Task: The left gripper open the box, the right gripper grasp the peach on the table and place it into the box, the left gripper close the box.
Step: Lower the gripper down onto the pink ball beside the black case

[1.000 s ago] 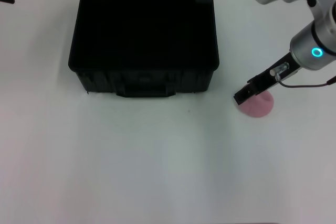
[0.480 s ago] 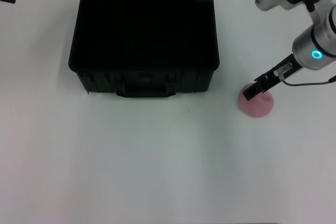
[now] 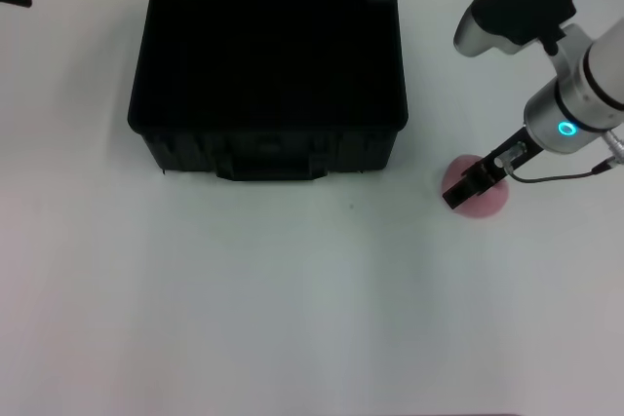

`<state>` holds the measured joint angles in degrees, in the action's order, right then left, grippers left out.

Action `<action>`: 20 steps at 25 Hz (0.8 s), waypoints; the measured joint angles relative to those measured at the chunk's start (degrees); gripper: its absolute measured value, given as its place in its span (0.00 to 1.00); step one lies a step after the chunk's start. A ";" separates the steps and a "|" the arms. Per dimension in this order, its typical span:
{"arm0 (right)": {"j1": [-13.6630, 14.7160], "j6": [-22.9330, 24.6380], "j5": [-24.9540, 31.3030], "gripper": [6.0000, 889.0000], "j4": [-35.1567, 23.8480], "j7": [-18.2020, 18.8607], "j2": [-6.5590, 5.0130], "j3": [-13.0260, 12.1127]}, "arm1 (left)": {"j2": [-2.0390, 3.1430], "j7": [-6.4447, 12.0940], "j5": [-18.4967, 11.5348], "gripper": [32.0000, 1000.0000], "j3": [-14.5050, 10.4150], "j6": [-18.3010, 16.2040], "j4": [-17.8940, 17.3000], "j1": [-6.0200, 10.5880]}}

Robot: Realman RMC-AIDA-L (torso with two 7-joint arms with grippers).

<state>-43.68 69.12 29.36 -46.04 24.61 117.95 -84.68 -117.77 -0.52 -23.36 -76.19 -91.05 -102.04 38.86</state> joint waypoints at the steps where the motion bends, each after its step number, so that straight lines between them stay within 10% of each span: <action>1: -0.10 -0.36 -0.01 0.89 0.44 0.01 0.01 0.00 | 0.00 0.00 -0.01 0.37 0.00 -0.02 0.00 0.07; 20: -0.30 -3.32 -0.29 0.86 3.65 0.54 0.00 -0.14 | -0.01 0.00 -0.69 0.37 -0.01 0.27 0.00 0.18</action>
<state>-43.98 65.81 29.08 -42.39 25.15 117.95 -84.82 -117.77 -0.52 -24.05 -76.20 -90.78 -102.04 39.04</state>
